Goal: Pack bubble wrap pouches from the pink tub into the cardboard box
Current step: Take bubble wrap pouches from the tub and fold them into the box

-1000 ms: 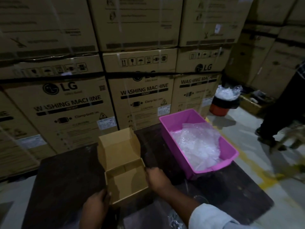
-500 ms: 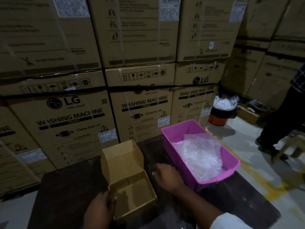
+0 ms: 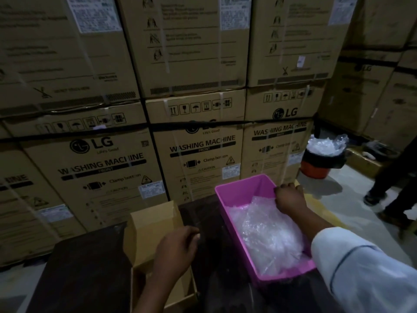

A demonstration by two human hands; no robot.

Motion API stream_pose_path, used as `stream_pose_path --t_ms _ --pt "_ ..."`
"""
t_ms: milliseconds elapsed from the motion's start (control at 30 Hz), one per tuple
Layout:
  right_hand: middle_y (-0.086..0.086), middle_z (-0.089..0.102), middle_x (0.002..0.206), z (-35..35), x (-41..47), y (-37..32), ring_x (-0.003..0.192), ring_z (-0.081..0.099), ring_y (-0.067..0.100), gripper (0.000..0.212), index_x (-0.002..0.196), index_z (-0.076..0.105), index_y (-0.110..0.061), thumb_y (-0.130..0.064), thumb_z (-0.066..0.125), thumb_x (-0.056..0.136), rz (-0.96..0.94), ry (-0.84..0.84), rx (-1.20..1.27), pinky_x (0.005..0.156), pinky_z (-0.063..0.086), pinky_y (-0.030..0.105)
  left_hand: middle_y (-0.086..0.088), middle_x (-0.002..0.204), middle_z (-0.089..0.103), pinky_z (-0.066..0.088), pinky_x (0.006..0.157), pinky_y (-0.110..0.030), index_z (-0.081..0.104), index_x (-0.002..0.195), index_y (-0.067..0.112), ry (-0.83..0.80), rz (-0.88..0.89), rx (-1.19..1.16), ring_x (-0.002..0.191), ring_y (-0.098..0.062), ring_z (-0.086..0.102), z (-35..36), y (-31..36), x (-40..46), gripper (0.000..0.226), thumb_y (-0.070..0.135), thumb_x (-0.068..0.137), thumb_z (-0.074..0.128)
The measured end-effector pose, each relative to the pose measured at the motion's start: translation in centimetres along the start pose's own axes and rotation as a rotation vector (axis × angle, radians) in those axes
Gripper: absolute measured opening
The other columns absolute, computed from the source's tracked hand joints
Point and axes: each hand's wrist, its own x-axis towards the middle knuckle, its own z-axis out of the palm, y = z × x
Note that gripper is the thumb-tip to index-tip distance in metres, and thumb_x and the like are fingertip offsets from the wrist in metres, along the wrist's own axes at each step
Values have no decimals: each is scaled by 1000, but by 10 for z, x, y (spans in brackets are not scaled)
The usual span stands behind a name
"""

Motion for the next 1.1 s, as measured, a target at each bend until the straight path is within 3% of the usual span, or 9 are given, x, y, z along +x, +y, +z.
stream_pose_path --t_ms 167,400,600,733,767,833,933,1033,1100 --pt "4 62 113 4 -2 -2 113 50 29 30 110 60 -24 -40 59 85 -102 29 89 92 37 40 15 91 67 51 68 -25 69 102 31 -62 89 -75 79 -1 60 20 38 23 20 39 89 56" --pt "7 68 96 7 -15 6 90 65 27 17 97 66 -18 -24 53 86 -123 34 375 68 50 31 15 101 65 49 75 -19 65 112 28 -166 110 -190 84 2 57 56 93 75 26 35 87 65" --pt "0 68 102 -10 -17 20 90 63 22 18 104 67 -24 -27 56 90 -235 -4 546 71 52 33 -4 147 41 44 103 -39 25 150 24 -363 61 -86 128 -24 46 97 113 115 87 35 79 74" --pt "-2 68 105 -25 -25 36 95 62 17 18 104 68 -21 -27 60 89 -341 28 646 77 50 31 -10 149 38 42 102 -35 -4 153 26 -417 -140 -295 132 -31 43 115 106 134 119 37 72 82" --pt "-2 69 105 -27 -28 40 94 62 16 18 104 69 -20 -26 62 89 -358 35 690 78 49 31 -11 148 39 41 97 -29 -5 154 22 -444 -165 -306 131 -32 43 117 106 136 117 34 74 80" --pt "-2 68 101 -31 -32 47 93 61 13 15 102 69 -18 -24 64 89 -361 39 793 79 49 28 -11 140 49 41 91 -27 20 152 15 -448 -181 -337 127 -30 48 120 104 138 97 31 77 79" --pt "-7 64 99 -36 -35 56 93 58 5 15 103 69 -15 -21 67 89 -285 29 956 78 42 16 -6 109 68 50 86 -30 63 115 12 -410 -185 -513 107 -27 63 122 103 136 38 23 81 75" --pt "-4 66 101 -35 -32 64 96 59 9 20 105 68 -14 -22 70 87 -219 58 1043 80 42 21 -1 86 69 52 73 -22 66 91 15 -380 -201 -666 86 -19 66 115 108 133 6 19 87 69" --pt "-4 67 102 -34 -27 66 96 60 10 23 106 67 -16 -24 71 85 -169 75 1101 80 43 23 1 77 65 51 67 -19 63 84 15 -373 -208 -755 74 -13 62 107 111 133 7 18 88 67"
